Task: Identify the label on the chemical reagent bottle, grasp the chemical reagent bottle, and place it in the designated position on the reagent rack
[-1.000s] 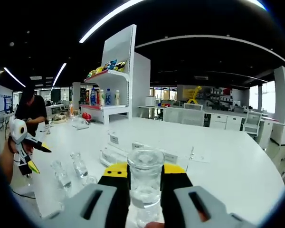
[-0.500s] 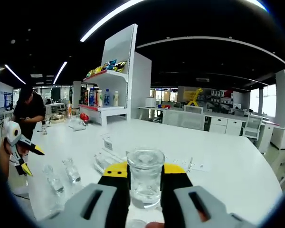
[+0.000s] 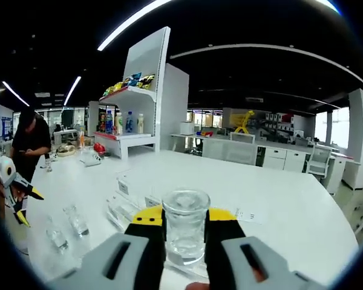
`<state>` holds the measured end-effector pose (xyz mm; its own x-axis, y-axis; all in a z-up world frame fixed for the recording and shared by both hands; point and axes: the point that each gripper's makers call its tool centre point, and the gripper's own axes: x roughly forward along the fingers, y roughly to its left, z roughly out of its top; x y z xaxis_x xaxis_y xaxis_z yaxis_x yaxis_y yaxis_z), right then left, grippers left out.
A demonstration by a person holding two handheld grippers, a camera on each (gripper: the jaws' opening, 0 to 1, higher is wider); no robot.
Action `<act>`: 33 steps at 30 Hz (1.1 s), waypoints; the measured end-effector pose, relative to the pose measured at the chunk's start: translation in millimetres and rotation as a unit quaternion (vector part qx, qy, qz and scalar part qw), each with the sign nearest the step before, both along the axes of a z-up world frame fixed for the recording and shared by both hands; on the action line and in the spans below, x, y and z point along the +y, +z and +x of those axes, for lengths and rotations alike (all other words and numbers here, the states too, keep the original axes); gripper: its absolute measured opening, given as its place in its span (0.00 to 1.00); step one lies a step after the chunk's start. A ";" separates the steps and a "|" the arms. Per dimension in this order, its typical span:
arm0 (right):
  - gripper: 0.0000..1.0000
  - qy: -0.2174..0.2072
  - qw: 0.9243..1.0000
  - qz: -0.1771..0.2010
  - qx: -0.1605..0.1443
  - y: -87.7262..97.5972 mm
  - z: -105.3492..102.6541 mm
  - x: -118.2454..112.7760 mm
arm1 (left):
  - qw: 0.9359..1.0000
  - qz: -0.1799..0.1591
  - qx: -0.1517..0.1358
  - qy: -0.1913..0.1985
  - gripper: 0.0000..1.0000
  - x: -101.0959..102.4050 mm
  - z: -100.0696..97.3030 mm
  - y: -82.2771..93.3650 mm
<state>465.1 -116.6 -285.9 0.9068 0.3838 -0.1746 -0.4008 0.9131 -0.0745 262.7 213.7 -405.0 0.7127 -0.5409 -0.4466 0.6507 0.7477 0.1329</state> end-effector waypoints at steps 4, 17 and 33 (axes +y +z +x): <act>0.22 -0.006 1.000 -0.003 -0.005 1.9 10.1 -2.3 | 1.000 -0.001 0.000 -0.006 0.70 -3.7 -1.6 -0.8; 0.22 -0.031 0.999 -0.016 -0.015 11.7 43.4 -8.3 | 0.999 0.014 0.003 -0.037 0.70 -14.2 -15.2 -7.2; 0.22 -0.065 0.998 0.026 0.000 2.5 81.0 -16.6 | 0.999 0.011 0.001 -0.037 0.70 -13.3 -17.7 -2.1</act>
